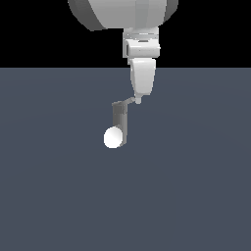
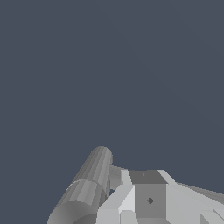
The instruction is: Turn on the faucet by rotating a designated handle.
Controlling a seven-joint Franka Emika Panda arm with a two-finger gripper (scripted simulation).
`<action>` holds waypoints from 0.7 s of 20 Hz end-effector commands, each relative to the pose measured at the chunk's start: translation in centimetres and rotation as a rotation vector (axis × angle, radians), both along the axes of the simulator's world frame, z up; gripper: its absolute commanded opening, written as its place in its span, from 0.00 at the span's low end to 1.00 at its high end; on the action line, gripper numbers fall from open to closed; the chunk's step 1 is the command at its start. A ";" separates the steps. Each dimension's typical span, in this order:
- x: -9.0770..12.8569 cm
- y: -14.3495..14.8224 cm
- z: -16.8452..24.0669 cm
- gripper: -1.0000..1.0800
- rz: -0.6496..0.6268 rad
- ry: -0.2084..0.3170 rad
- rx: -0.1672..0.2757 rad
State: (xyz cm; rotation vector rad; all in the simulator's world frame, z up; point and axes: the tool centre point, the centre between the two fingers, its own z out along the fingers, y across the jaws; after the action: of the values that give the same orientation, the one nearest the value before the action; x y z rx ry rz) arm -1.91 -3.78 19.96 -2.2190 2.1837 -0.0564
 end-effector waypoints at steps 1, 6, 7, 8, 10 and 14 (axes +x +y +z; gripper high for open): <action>-2.0 1.1 -1.6 0.00 0.008 0.041 0.005; -1.6 1.1 -0.3 0.00 -0.006 0.011 0.000; -1.7 1.7 -0.5 0.00 -0.005 0.014 0.000; -1.9 2.3 -0.6 0.00 -0.004 0.017 0.001; -2.2 3.6 -0.8 0.00 -0.002 0.022 0.002; -2.9 6.1 -1.3 0.00 0.002 0.034 0.003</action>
State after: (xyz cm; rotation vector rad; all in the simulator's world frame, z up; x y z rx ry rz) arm -3.97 -0.43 19.76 -2.1905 2.2239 -0.0482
